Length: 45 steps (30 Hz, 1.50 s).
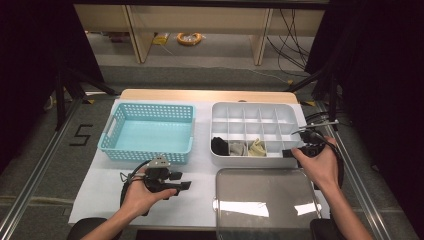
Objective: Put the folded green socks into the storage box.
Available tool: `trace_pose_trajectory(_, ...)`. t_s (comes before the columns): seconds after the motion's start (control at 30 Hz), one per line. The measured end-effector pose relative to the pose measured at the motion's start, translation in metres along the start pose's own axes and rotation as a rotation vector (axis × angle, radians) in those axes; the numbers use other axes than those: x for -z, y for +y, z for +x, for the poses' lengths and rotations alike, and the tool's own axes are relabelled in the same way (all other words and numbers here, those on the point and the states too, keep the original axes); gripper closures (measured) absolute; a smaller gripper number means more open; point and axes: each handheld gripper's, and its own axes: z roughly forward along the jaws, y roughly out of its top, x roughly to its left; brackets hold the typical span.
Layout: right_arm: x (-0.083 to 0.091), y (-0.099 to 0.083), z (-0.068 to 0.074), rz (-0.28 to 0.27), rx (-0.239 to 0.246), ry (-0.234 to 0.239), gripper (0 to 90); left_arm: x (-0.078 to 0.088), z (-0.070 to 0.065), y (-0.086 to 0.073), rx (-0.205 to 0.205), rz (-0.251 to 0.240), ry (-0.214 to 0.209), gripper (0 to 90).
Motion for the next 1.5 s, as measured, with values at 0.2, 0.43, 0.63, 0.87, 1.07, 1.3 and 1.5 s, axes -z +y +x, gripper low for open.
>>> trace_pose_trajectory(0.2, 0.006, -0.014, -0.016, 0.090, -0.096, -0.018, 90.0, -0.004, -0.001, 0.001, 0.011, 0.004, -0.015, 46.9)
trace_pose_trajectory(0.43, 0.007, -0.037, -0.041, 0.175, -0.179, -0.052, 90.0, -0.006, -0.001, 0.000, 0.019, -0.004, -0.030, 46.8)
trace_pose_trajectory(0.63, 0.008, -0.053, -0.062, 0.220, -0.210, -0.083, 90.0, -0.007, -0.002, -0.002, 0.017, 0.012, -0.025, 46.7)
trace_pose_trajectory(0.87, 0.009, -0.064, -0.073, 0.312, -0.200, -0.081, 90.0, -0.013, -0.003, -0.002, 0.011, 0.029, -0.048, 46.3)
trace_pose_trajectory(1.07, 0.005, -0.075, -0.073, 0.359, -0.255, -0.145, 90.0, -0.013, -0.004, -0.001, 0.009, 0.030, -0.042, 46.7)
trace_pose_trajectory(1.3, 0.005, -0.084, -0.079, 0.441, -0.205, -0.123, 90.0, -0.015, -0.005, -0.001, 0.016, 0.030, -0.061, 46.7)
trace_pose_trajectory(1.5, 0.006, -0.090, -0.083, 0.435, -0.202, -0.129, 90.0, -0.013, -0.005, -0.001, 0.015, 0.036, -0.047, 46.4)
